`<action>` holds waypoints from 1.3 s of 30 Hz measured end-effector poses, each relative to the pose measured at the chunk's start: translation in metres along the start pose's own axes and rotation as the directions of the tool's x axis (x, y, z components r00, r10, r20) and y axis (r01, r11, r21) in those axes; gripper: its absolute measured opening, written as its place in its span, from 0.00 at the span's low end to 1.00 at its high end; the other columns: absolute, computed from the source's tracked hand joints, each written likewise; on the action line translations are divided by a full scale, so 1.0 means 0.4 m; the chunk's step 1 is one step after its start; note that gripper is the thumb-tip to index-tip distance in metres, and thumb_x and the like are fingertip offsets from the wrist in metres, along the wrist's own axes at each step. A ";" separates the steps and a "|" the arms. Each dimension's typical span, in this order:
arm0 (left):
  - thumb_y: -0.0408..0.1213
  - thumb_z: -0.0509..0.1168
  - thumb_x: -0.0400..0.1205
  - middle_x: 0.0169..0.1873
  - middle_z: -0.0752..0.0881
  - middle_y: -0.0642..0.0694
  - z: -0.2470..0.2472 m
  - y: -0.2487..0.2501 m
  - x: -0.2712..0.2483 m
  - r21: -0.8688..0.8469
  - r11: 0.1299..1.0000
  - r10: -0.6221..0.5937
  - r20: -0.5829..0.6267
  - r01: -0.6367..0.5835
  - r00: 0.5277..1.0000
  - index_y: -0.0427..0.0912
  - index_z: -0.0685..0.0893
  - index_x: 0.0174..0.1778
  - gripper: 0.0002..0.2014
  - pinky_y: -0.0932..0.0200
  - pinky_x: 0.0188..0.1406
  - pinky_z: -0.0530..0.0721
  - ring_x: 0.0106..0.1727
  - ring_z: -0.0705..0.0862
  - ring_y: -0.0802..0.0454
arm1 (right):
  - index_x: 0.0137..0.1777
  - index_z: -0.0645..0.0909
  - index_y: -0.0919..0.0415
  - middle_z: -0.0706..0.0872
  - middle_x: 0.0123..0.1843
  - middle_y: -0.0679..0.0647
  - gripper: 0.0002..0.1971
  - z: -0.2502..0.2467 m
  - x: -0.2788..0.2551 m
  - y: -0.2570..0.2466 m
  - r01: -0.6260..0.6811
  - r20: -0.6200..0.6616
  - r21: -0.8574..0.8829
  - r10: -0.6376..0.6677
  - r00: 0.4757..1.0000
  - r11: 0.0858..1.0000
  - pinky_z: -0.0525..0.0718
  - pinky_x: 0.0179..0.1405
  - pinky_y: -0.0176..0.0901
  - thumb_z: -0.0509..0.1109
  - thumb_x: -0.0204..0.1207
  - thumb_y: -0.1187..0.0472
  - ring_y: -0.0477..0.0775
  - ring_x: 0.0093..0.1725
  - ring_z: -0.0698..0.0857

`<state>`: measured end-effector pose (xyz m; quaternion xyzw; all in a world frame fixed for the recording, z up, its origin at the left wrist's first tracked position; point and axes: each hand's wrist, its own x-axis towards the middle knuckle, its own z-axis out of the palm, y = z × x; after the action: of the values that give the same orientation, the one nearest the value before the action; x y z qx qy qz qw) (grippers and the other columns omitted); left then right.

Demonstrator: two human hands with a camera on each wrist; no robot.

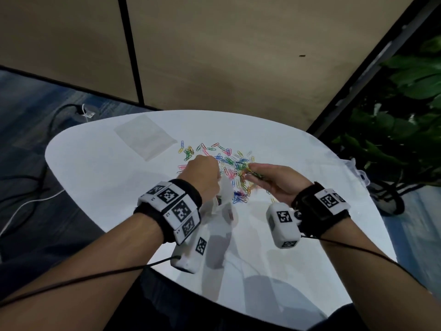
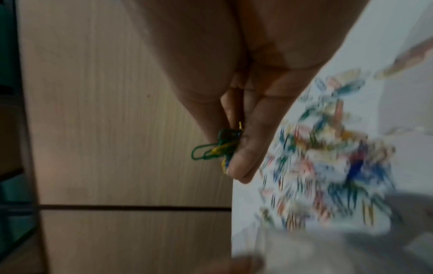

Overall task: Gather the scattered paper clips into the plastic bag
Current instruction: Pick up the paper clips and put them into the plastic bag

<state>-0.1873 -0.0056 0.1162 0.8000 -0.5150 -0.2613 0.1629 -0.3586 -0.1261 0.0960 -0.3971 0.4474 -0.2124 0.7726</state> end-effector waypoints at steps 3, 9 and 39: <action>0.28 0.64 0.80 0.48 0.90 0.42 0.019 0.020 -0.004 0.016 1.000 0.008 -0.049 -0.007 0.999 0.38 0.90 0.48 0.09 0.48 0.53 0.89 0.49 0.88 0.43 | 0.55 0.84 0.80 0.90 0.49 0.67 0.10 0.070 -0.019 0.049 -0.020 0.081 -0.110 0.029 0.996 0.994 0.89 0.45 0.38 0.71 0.76 0.74 0.57 0.47 0.92; 0.28 0.64 0.78 0.43 0.89 0.41 0.032 0.032 -0.003 0.013 1.000 0.004 -0.043 -0.003 0.999 0.38 0.90 0.45 0.09 0.48 0.49 0.90 0.46 0.88 0.42 | 0.49 0.88 0.77 0.89 0.49 0.72 0.07 0.122 0.012 0.121 -0.001 -0.023 -0.503 -0.011 1.000 0.864 0.90 0.52 0.48 0.69 0.75 0.75 0.61 0.43 0.88; 0.28 0.63 0.83 0.55 0.90 0.41 -0.005 -0.008 -0.009 -0.067 0.997 -0.045 -0.046 0.042 0.998 0.41 0.91 0.57 0.13 0.54 0.57 0.88 0.51 0.90 0.44 | 0.71 0.78 0.57 0.82 0.71 0.60 0.20 -0.257 0.201 0.037 -0.287 -0.377 -0.899 -0.254 0.890 0.330 0.77 0.72 0.52 0.66 0.81 0.52 0.64 0.70 0.80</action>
<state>-0.1848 -0.0011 0.1170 0.8113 -0.4843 -0.2625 0.1958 -0.4063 -0.2158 0.0130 -0.7031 0.6572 0.0084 0.2713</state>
